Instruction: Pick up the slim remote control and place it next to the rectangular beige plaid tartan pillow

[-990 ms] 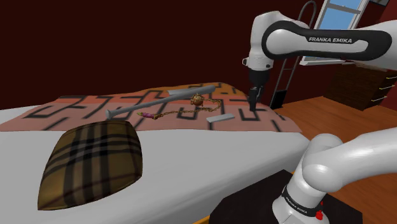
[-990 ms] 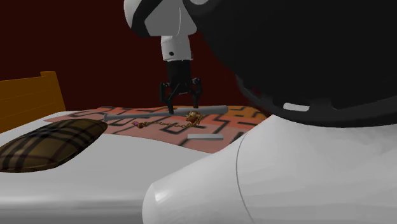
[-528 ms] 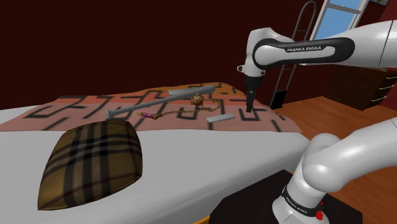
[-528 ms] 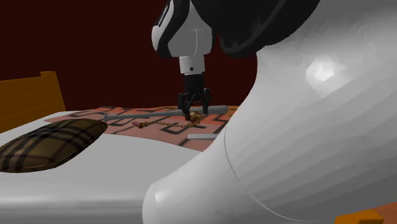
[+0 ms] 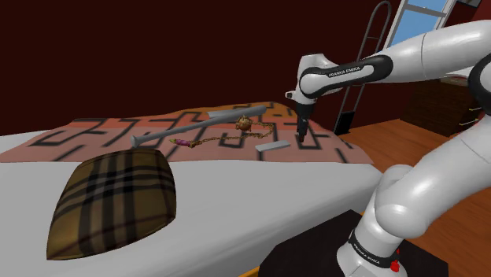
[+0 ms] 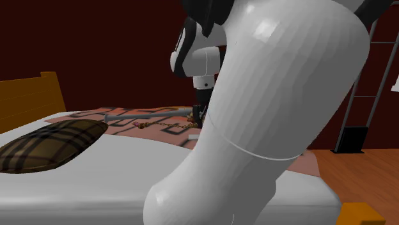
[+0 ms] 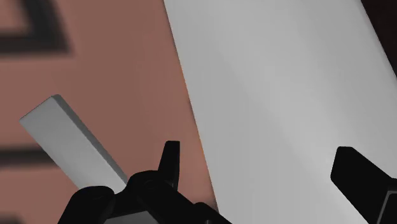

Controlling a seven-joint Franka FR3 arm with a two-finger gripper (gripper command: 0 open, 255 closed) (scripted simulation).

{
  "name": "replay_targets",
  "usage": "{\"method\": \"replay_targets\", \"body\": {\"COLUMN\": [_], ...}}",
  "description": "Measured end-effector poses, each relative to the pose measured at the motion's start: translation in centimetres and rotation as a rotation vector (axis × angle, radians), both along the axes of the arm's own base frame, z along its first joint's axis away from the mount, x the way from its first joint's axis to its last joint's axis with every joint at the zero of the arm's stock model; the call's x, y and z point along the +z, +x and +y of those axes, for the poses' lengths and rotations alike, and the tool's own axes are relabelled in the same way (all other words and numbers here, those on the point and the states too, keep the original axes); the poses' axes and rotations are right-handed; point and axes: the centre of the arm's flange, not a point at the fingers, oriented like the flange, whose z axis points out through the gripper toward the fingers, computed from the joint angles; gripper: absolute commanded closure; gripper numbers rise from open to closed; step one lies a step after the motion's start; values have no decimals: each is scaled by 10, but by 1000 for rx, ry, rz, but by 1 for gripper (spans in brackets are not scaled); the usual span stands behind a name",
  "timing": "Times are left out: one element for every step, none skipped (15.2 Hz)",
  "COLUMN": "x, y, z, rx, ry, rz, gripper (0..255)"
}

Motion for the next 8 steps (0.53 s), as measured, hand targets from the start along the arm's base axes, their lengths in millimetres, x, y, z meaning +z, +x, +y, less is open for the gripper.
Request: {"method": "replay_targets", "body": {"x": [-7,-12,-19,-26,-34,-42,-49,-54], "y": [8,19,27,35,44,55,64,74], "z": [-7,-14,-20,-26,-33,-38,-44,-47], "rx": [26,51,77,102,127,153,178,204], "ry": [4,8,13,17,20,24,28,32], "rz": [-2,-5,-6,-9,-11,-13,-15,-17], "gripper": [0,0,0,0,0,0,0,0]}}
